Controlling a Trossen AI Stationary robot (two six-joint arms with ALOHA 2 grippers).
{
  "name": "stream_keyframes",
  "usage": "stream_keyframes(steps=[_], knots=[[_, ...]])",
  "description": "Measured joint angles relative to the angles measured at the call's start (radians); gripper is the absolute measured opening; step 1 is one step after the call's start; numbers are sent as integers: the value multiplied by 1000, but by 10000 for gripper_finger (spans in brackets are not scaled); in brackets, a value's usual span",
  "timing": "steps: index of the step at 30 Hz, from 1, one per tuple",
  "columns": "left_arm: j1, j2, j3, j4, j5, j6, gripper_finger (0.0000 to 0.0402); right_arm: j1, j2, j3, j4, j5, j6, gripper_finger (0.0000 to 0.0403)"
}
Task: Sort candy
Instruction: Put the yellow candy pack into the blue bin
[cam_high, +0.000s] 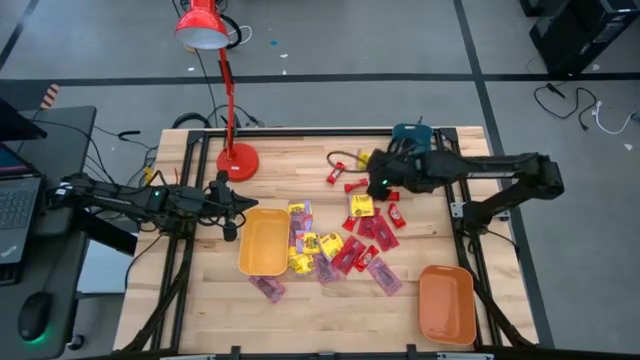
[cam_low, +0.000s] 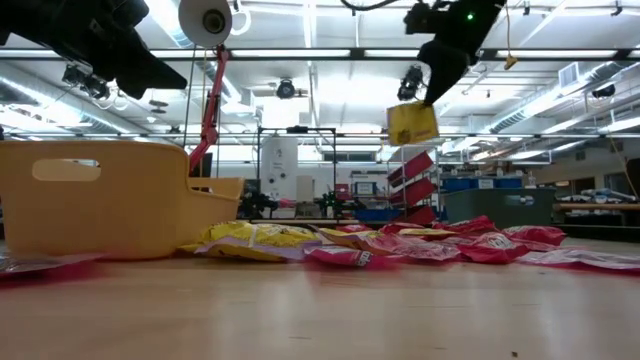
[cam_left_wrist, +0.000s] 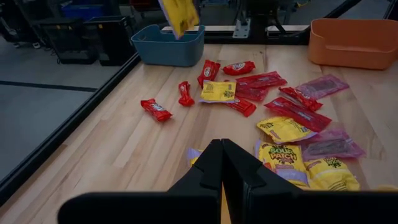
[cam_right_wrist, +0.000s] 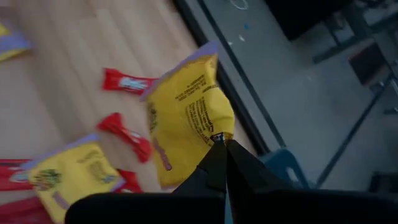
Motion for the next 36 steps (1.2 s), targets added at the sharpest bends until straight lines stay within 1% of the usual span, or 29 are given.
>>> stream_keyframes(steps=[4, 6, 13, 21, 23, 29, 36], knots=[[0, 0, 0, 0, 0, 0, 8, -65, -58, 0, -55, 4, 1, 0], [0, 0, 0, 0, 0, 0, 8, -107, -81, 0, -78, 4, 34, 0], [0, 0, 0, 0, 1, 0, 8, -274, -134, -5, -148, -19, 281, 0], [0, 0, 0, 0, 5, 0, 8, -414, -147, -81, -154, -46, 436, 0], [0, 0, 0, 0, 5, -2, 8, -447, -146, -111, -150, -63, 453, 0], [0, 0, 0, 0, 5, -4, 8, -523, -146, -195, -117, -67, 459, 0], [0, 0, 0, 0, 4, -4, 8, -560, -143, -301, -2, -80, 418, 0]])
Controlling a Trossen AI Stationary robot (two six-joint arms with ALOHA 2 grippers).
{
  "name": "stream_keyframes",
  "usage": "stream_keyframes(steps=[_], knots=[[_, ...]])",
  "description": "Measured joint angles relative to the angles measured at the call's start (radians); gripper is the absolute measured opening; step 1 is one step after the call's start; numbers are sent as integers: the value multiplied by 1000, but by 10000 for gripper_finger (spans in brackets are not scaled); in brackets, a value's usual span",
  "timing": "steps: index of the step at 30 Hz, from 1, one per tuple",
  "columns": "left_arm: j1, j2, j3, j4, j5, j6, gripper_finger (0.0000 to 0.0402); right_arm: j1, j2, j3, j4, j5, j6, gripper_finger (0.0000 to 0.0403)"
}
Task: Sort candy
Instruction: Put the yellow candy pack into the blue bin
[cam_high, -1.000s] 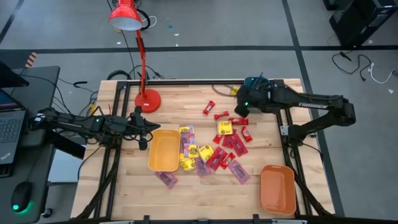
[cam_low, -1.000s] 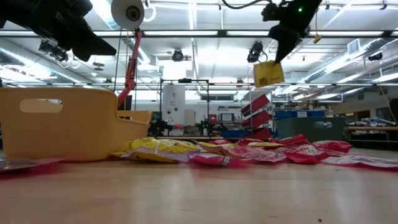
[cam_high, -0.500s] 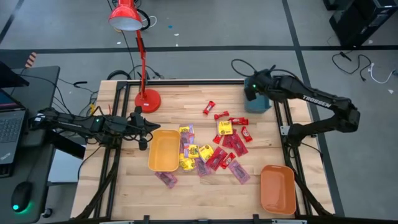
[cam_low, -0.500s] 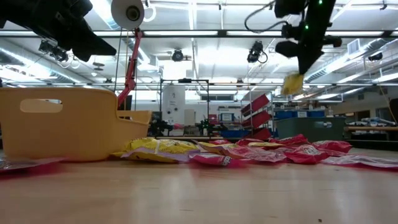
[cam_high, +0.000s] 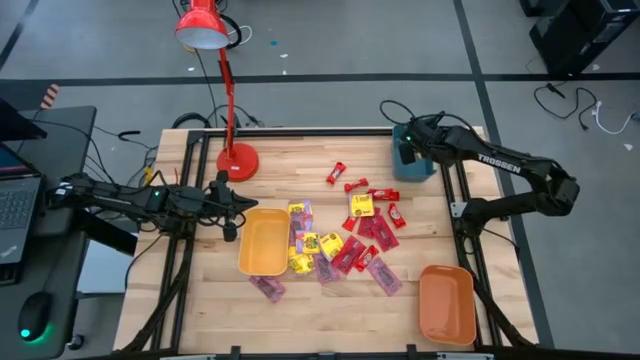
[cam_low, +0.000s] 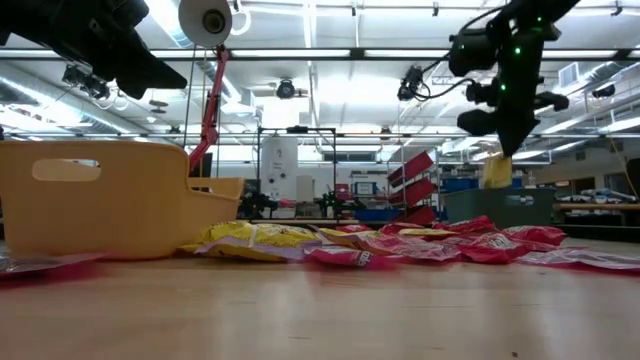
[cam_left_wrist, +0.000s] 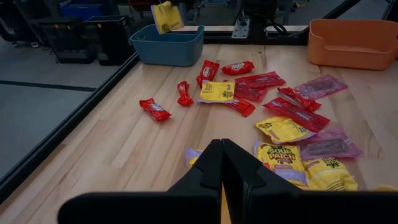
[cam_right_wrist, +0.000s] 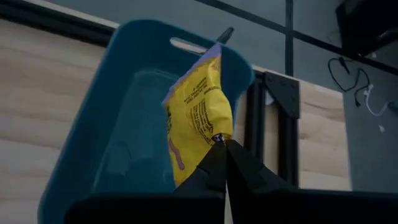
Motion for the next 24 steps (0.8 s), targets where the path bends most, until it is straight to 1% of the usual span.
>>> stream_keyframes(steps=[14, 20, 24], knots=[[0, 0, 0, 1, -5, -1, 8, -17, 0, -179, 181, 11, -11, 0], [0, 0, 0, 1, -4, -1, 8, -17, 0, -201, 199, 57, -21, 0], [0, 0, 0, 1, -4, -1, 8, -17, 0, -201, 199, 60, -38, 0]])
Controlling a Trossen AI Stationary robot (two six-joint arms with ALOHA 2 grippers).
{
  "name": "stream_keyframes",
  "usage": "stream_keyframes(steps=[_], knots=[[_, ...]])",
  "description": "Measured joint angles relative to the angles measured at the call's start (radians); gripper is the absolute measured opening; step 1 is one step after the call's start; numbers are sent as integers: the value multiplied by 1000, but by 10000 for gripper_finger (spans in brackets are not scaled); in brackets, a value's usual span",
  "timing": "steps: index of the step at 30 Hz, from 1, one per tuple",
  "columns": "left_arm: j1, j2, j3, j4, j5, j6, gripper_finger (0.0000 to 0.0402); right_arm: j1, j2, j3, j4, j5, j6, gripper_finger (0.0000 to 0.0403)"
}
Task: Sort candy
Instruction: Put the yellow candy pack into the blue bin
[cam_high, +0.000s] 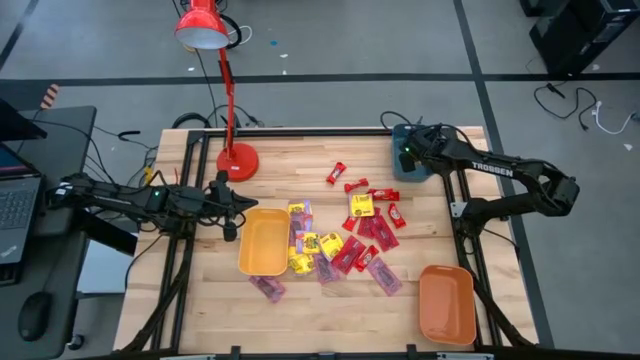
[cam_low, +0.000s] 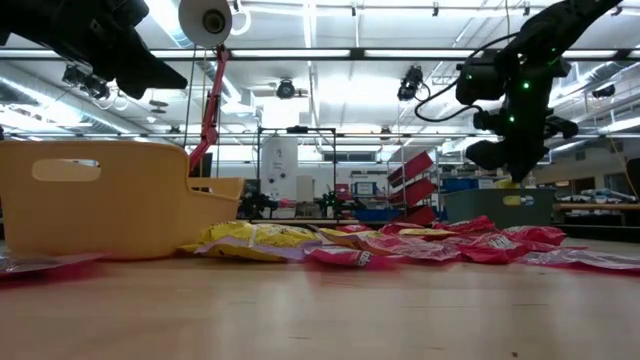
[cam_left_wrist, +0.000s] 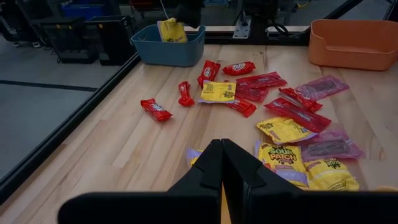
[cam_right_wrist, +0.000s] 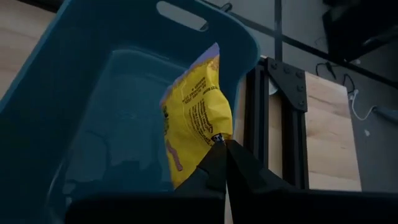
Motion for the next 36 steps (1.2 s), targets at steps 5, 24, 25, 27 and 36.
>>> stream_keyframes(steps=[5, 24, 25, 27, 36], knots=[[0, 0, 0, 0, 0, 0, 8, 0, 8, 0, 3, 36, -29, 0], [0, 0, 0, -2, 1, 0, 8, 0, 77, 0, 29, 42, -43, 0], [0, 0, 0, -2, 1, 0, 8, 0, 83, 0, 30, 42, -43, 0], [0, 0, 0, -2, 1, 0, 8, 0, 94, 0, 29, 38, -44, 0], [0, 0, 0, -2, 6, 0, 8, 1, 123, 0, 33, 8, -49, 0]])
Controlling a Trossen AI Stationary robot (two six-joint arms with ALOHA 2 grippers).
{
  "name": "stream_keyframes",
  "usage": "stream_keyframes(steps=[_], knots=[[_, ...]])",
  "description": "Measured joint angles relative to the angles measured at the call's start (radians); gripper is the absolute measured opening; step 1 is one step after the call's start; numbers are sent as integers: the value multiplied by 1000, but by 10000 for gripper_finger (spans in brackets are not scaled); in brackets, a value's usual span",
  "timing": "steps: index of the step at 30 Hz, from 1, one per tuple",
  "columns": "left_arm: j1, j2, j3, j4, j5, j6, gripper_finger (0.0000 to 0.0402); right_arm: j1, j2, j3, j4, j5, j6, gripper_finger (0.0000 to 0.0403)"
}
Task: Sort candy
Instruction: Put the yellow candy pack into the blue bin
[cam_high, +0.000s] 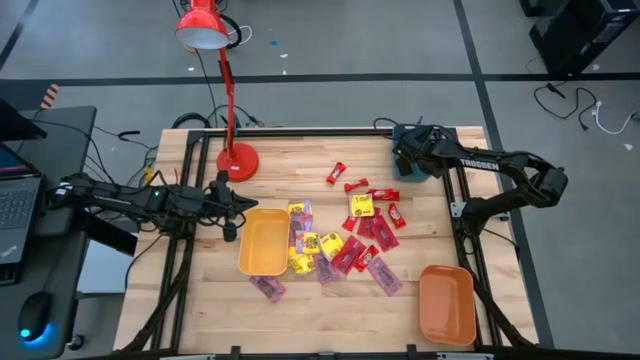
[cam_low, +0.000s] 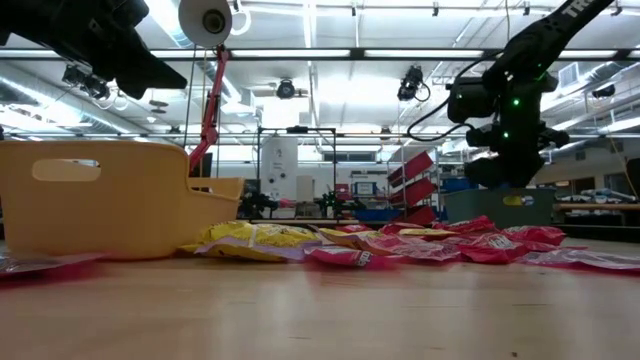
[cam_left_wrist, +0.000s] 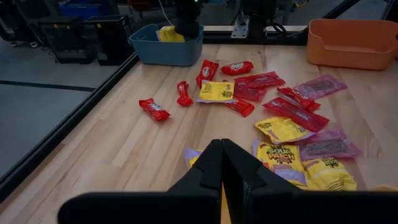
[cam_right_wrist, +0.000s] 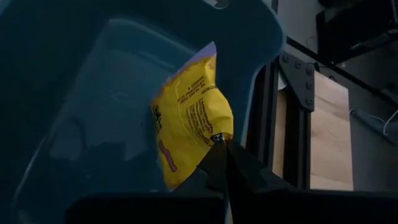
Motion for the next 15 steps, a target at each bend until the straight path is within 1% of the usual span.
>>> stream_keyframes(steps=[9, 15], knots=[[0, 0, 0, -2, -1, 0, 8, 3, 0, 0, 4, -31, -1, 2], [0, 0, 0, -9, -4, 1, 8, 3, 0, 0, 14, -52, -1, 21]])
